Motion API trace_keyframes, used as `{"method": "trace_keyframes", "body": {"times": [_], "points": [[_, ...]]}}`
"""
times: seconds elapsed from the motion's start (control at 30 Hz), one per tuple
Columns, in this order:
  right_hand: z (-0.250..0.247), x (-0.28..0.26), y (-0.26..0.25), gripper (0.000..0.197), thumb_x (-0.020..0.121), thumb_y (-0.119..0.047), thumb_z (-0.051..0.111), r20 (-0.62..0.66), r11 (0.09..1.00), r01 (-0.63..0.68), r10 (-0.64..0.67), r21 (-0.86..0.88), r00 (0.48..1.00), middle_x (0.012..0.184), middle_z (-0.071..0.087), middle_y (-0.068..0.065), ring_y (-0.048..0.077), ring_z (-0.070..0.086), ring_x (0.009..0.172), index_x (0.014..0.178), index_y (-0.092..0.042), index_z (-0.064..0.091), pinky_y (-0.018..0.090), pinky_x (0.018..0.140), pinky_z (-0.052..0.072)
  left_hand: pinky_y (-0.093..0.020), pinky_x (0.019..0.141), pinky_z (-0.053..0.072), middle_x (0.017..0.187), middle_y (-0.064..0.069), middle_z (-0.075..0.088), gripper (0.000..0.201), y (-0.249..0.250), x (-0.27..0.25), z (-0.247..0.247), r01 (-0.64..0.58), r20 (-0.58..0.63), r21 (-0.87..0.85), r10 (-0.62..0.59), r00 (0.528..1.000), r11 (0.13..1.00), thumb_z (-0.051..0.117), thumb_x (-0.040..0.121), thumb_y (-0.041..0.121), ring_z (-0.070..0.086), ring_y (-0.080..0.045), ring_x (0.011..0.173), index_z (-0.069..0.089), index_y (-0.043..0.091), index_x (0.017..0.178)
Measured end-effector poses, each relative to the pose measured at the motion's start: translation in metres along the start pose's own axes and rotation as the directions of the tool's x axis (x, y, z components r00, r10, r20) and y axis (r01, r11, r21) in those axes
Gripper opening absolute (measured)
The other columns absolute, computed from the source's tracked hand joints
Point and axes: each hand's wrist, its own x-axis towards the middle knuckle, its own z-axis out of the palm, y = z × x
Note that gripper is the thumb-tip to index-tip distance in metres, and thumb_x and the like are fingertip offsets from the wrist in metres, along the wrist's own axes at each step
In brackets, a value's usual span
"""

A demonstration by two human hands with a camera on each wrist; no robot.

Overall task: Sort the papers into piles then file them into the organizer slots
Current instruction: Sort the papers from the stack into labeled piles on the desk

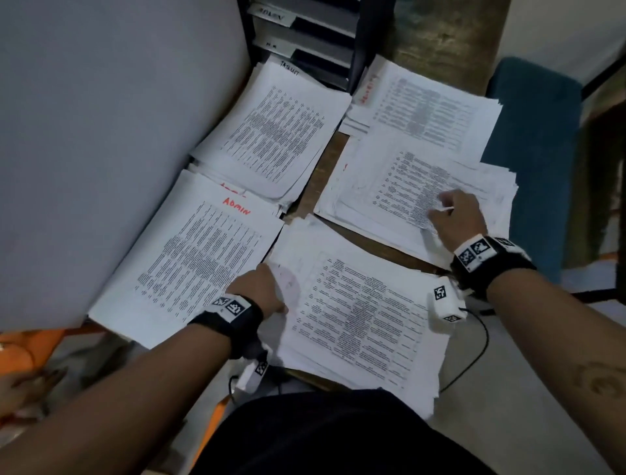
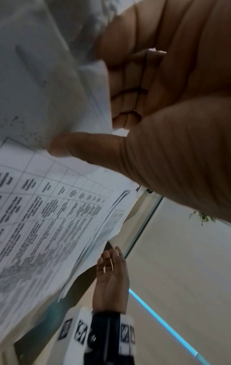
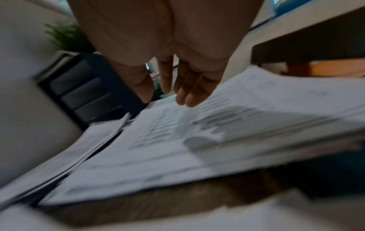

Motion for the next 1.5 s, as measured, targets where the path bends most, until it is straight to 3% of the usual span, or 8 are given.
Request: {"method": "trace_keyframes", "body": {"times": [0.2, 0.37, 0.57, 0.8, 0.93, 1.23, 1.37, 1.5], "points": [[0.044, -0.047, -0.027, 0.039, 0.083, -0.029, 0.072, 0.373, 0.985, 0.173, -0.171, 0.027, 0.912, 0.112, 0.058, -0.004, 0.014, 0.059, 0.100, 0.119, -0.018, 0.061, 0.032, 0.090, 0.047, -0.029, 0.053, 0.030, 0.074, 0.000, 0.054, 0.033, -0.008, -0.006, -0.010, -0.162, -0.058, -0.190, 0.154, 0.986, 0.968, 0.077, 0.081, 0.032, 0.050, -0.020, 0.069, 0.048, 0.019, 0.072], [0.048, -0.059, -0.034, 0.050, 0.084, -0.033, 0.073, 0.515, 0.971, 0.237, -0.225, 0.045, 0.827, 0.115, 0.057, -0.008, 0.012, 0.056, 0.105, 0.127, -0.018, 0.054, 0.029, 0.090, 0.043, -0.029, 0.057, 0.034, 0.078, -0.001, 0.060, 0.014, -0.019, -0.007, -0.016, -0.287, -0.185, -0.539, 0.221, 0.957, 0.792, 0.066, 0.092, 0.022, 0.052, -0.020, 0.066, 0.053, 0.016, 0.090], [0.031, -0.042, -0.029, 0.038, 0.081, -0.041, 0.074, 0.525, 0.946, 0.282, -0.161, -0.159, 0.835, 0.082, 0.051, -0.003, 0.015, 0.049, 0.075, 0.103, -0.015, 0.058, 0.023, 0.061, 0.035, -0.043, 0.080, 0.053, 0.098, -0.012, 0.074, 0.018, -0.033, -0.006, -0.023, -0.249, -0.158, -0.792, 0.206, 0.966, 0.557, 0.071, 0.087, 0.029, 0.068, -0.031, 0.084, 0.067, 0.016, 0.098], [0.025, -0.049, -0.012, 0.028, 0.079, -0.026, 0.079, 0.517, 0.981, 0.189, -0.144, -0.035, 0.844, 0.069, 0.049, -0.004, 0.011, 0.041, 0.059, 0.086, -0.013, 0.056, 0.024, 0.055, 0.032, -0.015, 0.053, 0.046, 0.072, 0.003, 0.070, 0.027, -0.033, -0.005, -0.024, -0.189, -0.177, -0.857, 0.070, 0.982, 0.479, 0.086, 0.073, 0.024, 0.061, -0.006, 0.058, 0.065, 0.012, 0.083], [0.028, -0.052, -0.006, 0.022, 0.083, -0.023, 0.075, 0.543, 0.978, 0.201, -0.139, -0.055, 0.828, 0.065, 0.049, -0.003, 0.015, 0.045, 0.066, 0.074, -0.015, 0.057, 0.024, 0.062, 0.035, -0.017, 0.043, 0.034, 0.055, 0.004, 0.055, 0.035, -0.032, -0.005, -0.014, -0.161, -0.160, -0.832, 0.049, 0.986, 0.531, 0.082, 0.079, 0.030, 0.044, -0.008, 0.042, 0.065, 0.001, 0.090], [0.034, -0.053, 0.008, 0.007, 0.087, -0.024, 0.072, 0.364, 0.978, 0.192, -0.206, 0.076, 0.908, 0.068, 0.058, -0.016, 0.001, 0.051, 0.069, 0.080, -0.023, 0.069, 0.017, 0.066, 0.036, -0.029, 0.060, 0.043, 0.087, 0.002, 0.062, 0.016, -0.038, -0.006, 0.000, -0.185, -0.295, -0.600, 0.000, 0.956, 0.778, 0.066, 0.091, 0.023, 0.060, -0.020, 0.074, 0.051, 0.024, 0.100], [0.037, -0.054, 0.012, 0.013, 0.090, -0.025, 0.066, 0.349, 0.973, 0.207, -0.228, 0.099, 0.909, 0.078, 0.069, -0.003, 0.015, 0.060, 0.076, 0.080, -0.019, 0.071, 0.020, 0.068, 0.041, -0.031, 0.065, 0.049, 0.093, 0.000, 0.067, 0.012, -0.038, -0.007, 0.001, -0.204, -0.279, -0.541, 0.055, 0.959, 0.816, 0.050, 0.098, 0.013, 0.063, -0.021, 0.081, 0.058, 0.021, 0.096], [0.037, -0.056, 0.010, 0.007, 0.090, -0.023, 0.068, 0.342, 0.965, 0.103, -0.184, 0.241, 0.922, 0.090, 0.071, -0.004, 0.011, 0.063, 0.087, 0.090, -0.018, 0.073, 0.022, 0.081, 0.042, -0.026, 0.062, 0.041, 0.091, 0.003, 0.065, 0.020, -0.038, -0.007, -0.001, -0.214, -0.318, -0.553, 0.033, 0.947, 0.806, 0.056, 0.097, 0.038, 0.060, -0.017, 0.081, 0.060, 0.018, 0.101]]}}
